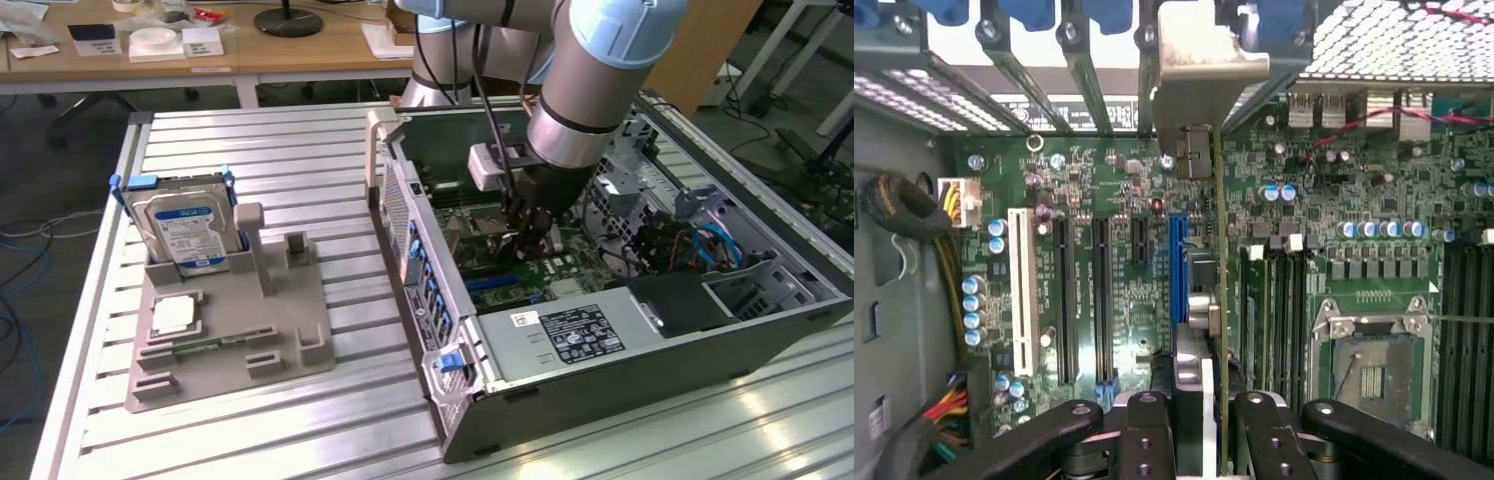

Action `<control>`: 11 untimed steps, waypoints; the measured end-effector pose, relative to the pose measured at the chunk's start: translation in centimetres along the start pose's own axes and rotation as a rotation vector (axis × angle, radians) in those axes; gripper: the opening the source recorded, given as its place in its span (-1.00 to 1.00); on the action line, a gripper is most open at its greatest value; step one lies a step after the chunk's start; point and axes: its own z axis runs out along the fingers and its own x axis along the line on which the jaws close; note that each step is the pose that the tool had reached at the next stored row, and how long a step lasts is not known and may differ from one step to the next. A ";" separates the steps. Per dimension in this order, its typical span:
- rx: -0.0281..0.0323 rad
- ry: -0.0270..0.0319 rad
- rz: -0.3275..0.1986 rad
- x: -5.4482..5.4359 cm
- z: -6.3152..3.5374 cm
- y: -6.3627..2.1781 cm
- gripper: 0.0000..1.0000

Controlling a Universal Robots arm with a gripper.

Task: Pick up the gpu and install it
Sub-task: 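Insert the gpu into the slot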

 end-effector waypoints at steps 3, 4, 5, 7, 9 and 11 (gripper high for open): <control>0.0000 -0.0002 0.000 0.1 0.50 0.02 -0.44; 0.0000 -0.0001 0.000 0.1 0.64 0.02 -0.44; -0.0001 -0.0001 0.000 0.1 0.75 0.04 -0.44; -0.0001 -0.0001 0.000 0.1 0.89 0.19 -0.44; -0.0002 0.0001 0.000 0.2 0.97 0.21 -0.44; -0.0001 -0.0001 0.000 0.3 1.03 0.21 -0.44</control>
